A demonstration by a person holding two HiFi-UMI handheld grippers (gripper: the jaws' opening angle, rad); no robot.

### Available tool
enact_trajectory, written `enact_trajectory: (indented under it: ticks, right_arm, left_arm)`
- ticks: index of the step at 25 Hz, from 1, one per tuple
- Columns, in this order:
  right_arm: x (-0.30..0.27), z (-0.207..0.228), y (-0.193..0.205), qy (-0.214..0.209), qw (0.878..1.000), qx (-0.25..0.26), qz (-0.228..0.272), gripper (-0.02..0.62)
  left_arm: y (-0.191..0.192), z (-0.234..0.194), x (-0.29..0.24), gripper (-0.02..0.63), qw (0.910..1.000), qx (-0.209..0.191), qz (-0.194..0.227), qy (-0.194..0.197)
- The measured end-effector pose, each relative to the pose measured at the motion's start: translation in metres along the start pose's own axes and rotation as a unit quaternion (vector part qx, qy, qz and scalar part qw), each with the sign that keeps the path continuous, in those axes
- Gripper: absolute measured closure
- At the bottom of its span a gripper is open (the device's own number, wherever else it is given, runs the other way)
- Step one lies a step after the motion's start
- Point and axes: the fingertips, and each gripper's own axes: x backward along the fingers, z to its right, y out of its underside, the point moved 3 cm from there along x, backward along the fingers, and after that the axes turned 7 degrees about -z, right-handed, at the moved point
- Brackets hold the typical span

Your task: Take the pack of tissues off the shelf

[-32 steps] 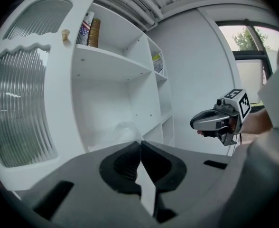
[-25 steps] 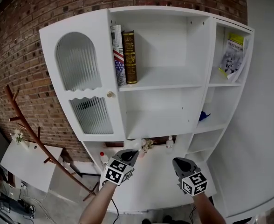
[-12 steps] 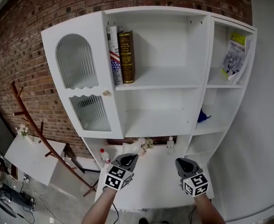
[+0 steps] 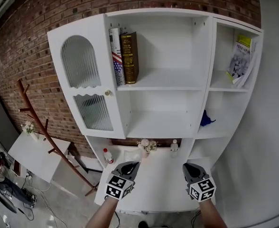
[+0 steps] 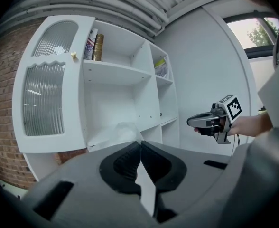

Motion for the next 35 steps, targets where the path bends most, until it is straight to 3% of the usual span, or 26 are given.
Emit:
enact_trajectory:
  ticks: [15,35]
  right_arm:
    - [0.010,0.016,0.008,-0.003,1.000,-0.006,0.002,0.563]
    - [0.008,0.015,0.001,-0.006,1.000,0.008,0.006,0.565]
  left_arm:
    - [0.020,0.006,0.014,0.581,0.9990,0.036,0.015,-0.024]
    - [0.019,0.005,0.007,0.581,0.9992,0.035,0.015,-0.013]
